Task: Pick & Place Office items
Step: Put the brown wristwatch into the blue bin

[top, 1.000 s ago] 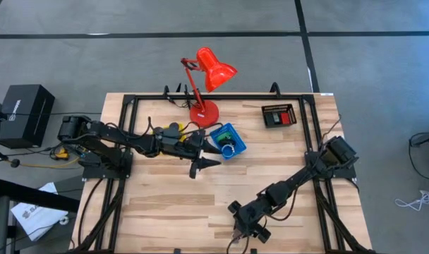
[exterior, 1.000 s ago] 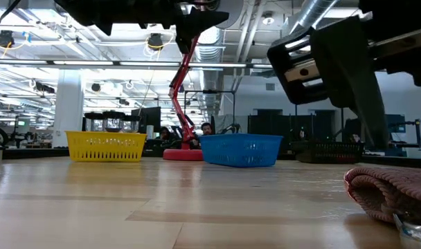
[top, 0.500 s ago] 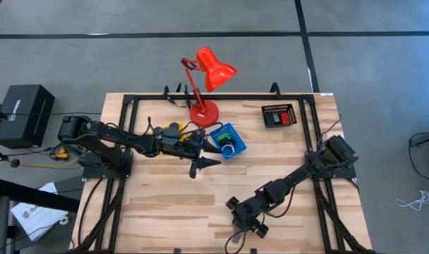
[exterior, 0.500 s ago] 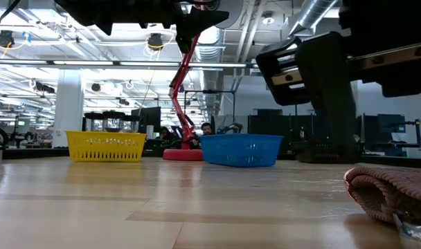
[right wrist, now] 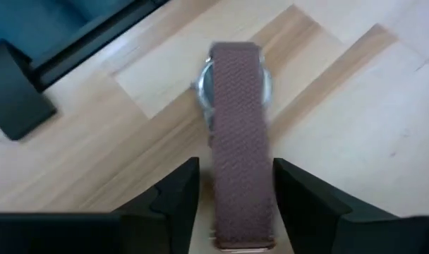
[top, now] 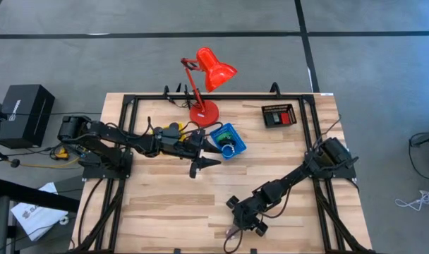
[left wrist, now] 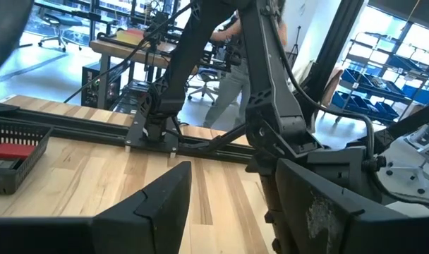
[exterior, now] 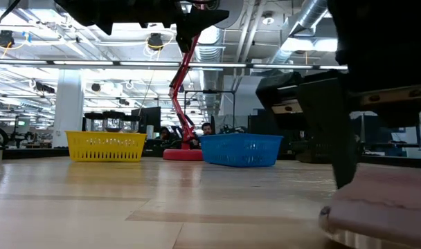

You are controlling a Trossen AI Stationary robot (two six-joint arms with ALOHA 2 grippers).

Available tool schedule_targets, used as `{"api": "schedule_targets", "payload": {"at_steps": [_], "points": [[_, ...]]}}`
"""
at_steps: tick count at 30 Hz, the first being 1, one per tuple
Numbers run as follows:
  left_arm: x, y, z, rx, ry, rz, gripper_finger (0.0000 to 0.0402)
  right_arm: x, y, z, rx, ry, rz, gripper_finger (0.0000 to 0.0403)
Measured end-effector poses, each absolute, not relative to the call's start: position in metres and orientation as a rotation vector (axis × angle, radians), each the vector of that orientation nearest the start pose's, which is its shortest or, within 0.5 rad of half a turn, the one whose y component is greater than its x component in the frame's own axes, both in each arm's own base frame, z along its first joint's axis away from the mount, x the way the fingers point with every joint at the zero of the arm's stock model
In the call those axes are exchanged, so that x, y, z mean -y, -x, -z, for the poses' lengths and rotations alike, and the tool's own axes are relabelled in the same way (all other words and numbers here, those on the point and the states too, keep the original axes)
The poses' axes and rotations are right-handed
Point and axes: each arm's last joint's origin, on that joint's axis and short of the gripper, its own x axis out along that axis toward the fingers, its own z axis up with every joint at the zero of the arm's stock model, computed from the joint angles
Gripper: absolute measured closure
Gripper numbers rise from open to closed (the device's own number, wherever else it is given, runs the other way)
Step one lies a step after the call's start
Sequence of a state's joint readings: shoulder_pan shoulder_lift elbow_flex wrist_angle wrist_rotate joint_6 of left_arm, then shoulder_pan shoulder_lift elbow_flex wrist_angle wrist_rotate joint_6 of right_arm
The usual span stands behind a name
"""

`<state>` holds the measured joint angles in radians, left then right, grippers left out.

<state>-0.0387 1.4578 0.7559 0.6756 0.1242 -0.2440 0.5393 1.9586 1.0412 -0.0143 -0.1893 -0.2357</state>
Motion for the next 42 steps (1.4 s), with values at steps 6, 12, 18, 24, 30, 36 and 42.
{"api": "schedule_targets", "payload": {"at_steps": [6, 12, 18, 24, 30, 36, 42], "points": [[0.016, -0.312, -0.251, -0.046, 0.245, 0.159, 0.0198, -0.197, -0.318, -0.112, -0.884, 0.307, -0.750, 0.0281], [0.016, -0.312, -0.251, -0.046, 0.245, 0.159, 0.0198, -0.197, -0.318, -0.113, -0.881, 0.296, -0.744, 0.0334], [0.016, -0.312, -0.251, -0.047, 0.245, 0.159, 0.0198, -0.197, -0.319, -0.114, -0.883, 0.274, -0.729, 0.0368], [0.016, -0.312, -0.251, -0.047, 0.245, 0.159, 0.0198, -0.190, -0.313, -0.133, -0.896, 0.302, -0.665, 0.0388], [0.016, -0.312, -0.251, -0.046, 0.245, 0.159, 0.0198, -0.169, -0.300, -0.175, -0.909, 0.415, -0.433, 0.0384], [0.016, -0.312, -0.251, -0.044, 0.244, 0.160, 0.0198, -0.130, -0.291, -0.209, -0.916, 0.489, -0.122, 0.0387], [0.016, -0.312, -0.251, -0.042, 0.244, 0.160, 0.0198, -0.082, -0.293, -0.226, -0.948, 0.491, 0.041, 0.0379]]}}
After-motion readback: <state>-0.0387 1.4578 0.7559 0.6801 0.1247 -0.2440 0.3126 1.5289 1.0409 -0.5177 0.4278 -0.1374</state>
